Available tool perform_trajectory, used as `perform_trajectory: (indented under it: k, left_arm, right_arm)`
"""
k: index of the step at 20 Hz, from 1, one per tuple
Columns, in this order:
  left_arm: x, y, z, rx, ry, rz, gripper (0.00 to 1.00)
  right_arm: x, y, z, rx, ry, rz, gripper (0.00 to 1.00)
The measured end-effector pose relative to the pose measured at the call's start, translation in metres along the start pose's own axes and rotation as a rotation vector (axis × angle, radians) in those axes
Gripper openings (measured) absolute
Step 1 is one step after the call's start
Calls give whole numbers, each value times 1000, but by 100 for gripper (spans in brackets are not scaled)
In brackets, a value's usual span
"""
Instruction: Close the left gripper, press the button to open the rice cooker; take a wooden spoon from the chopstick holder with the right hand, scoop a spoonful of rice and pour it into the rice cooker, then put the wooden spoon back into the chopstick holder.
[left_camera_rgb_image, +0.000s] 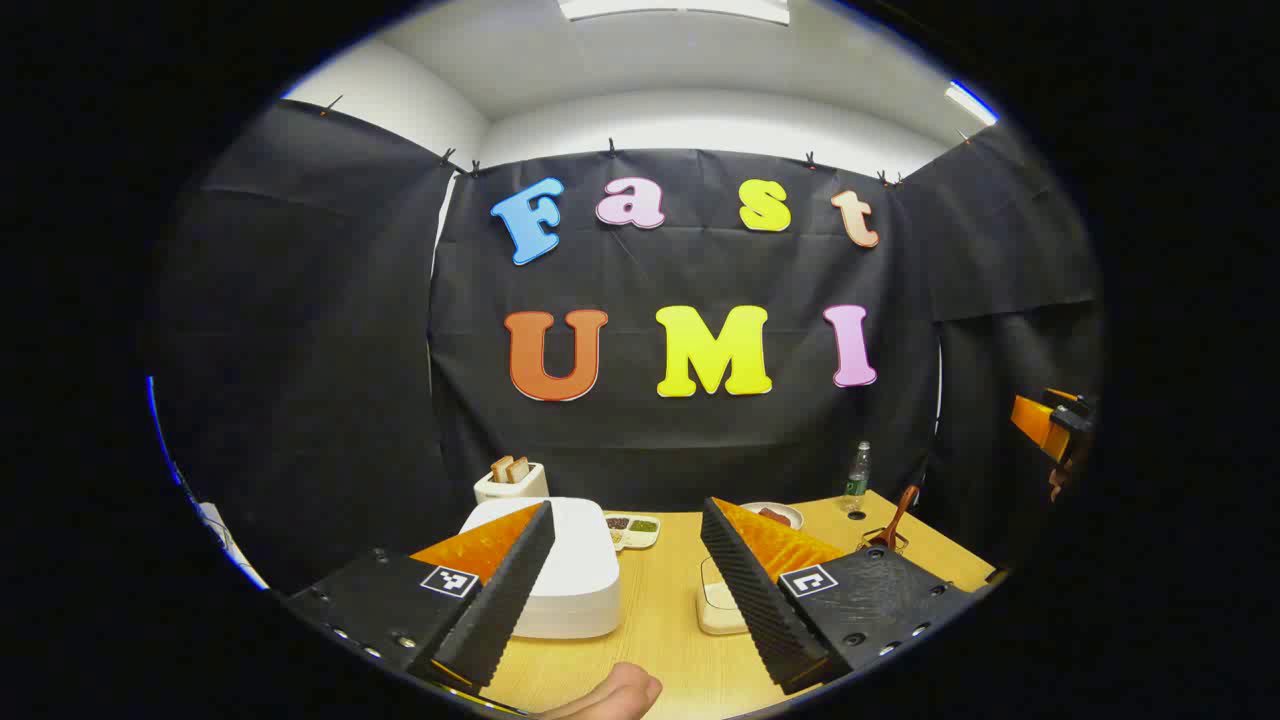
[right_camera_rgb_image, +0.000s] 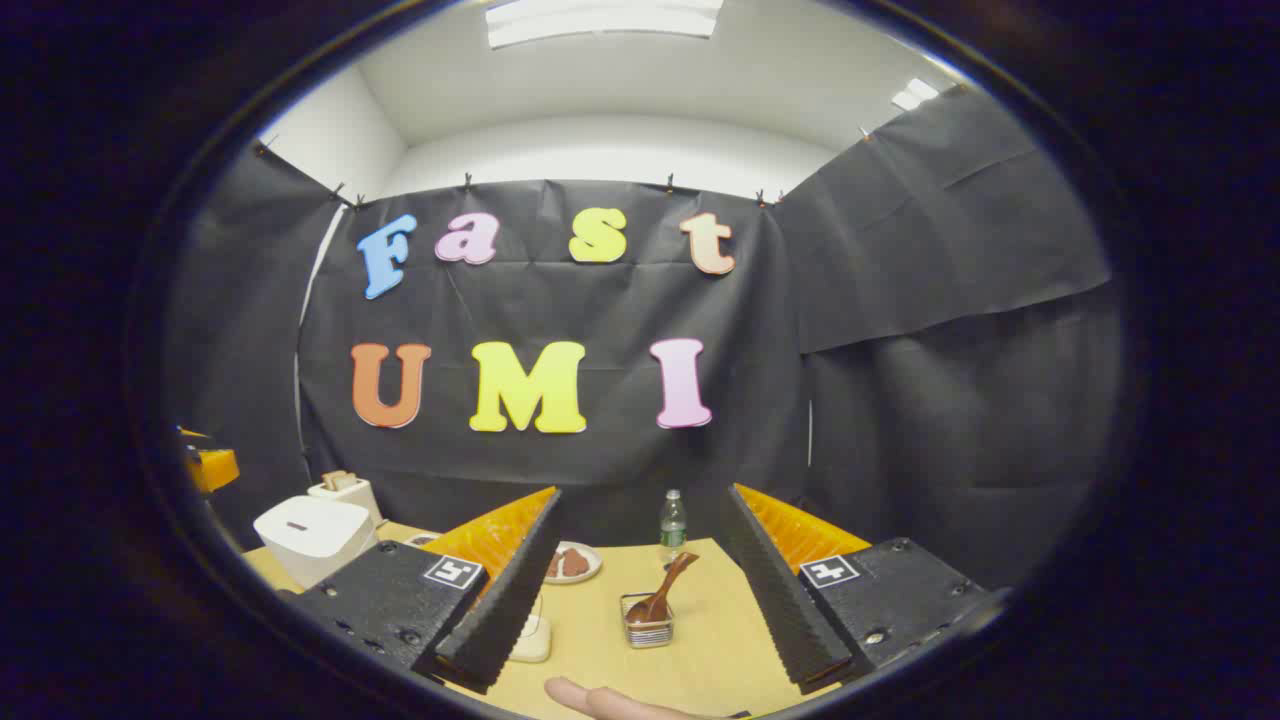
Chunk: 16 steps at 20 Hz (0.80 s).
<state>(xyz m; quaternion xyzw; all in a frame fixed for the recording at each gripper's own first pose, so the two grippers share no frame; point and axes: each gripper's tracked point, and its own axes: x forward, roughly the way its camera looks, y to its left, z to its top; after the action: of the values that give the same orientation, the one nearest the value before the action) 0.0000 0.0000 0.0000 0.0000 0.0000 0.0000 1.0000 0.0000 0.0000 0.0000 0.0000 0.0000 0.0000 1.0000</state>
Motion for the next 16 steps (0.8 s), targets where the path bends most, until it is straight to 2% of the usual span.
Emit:
perform_trajectory:
  k: [8,12,16]
  left_arm:
    - [-1,5,-1,0,12,13,94]
    - [0,10,0,-63,25,1,94]
    - [3,18,-4,-47,35,14,94]
  right_arm:
    - [3,-11,-1,33,65,6,99]
    - [2,-10,0,22,65,5,99]
    - [4,-18,1,11,52,-9,100]
